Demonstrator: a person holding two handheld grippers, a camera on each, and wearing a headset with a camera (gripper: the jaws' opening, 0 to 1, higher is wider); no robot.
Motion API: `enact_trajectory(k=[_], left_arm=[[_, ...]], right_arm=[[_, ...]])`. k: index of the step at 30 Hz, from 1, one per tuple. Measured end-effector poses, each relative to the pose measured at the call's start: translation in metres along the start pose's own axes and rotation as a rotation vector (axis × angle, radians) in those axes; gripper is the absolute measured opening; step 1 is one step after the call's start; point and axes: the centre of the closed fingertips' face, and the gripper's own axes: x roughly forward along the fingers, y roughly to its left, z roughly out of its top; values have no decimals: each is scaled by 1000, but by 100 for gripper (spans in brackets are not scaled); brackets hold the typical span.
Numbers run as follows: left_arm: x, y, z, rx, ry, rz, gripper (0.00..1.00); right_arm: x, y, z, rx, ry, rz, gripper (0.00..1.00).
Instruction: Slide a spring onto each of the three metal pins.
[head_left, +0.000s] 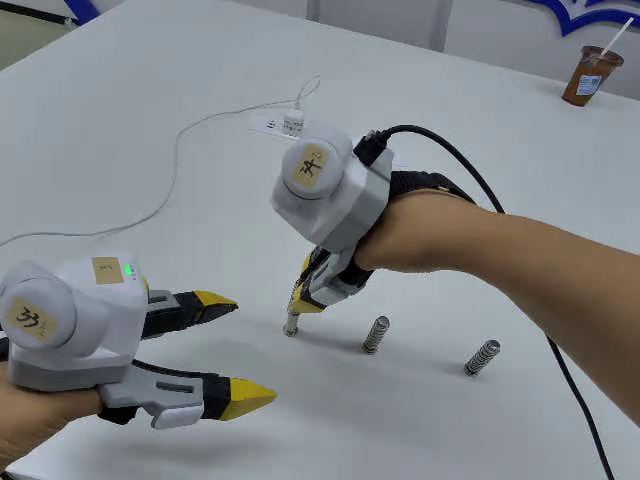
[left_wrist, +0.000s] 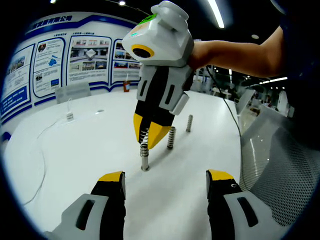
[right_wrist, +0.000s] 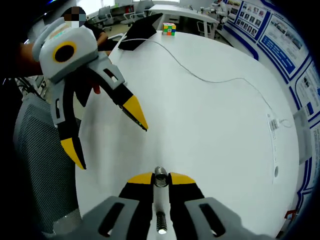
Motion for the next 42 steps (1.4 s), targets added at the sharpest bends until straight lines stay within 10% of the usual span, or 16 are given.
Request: enact_trajectory(k=[42], left_arm=[[1, 5, 3, -27, -7, 62, 76]], right_arm=[[36, -3, -11, 34, -7, 10, 15]])
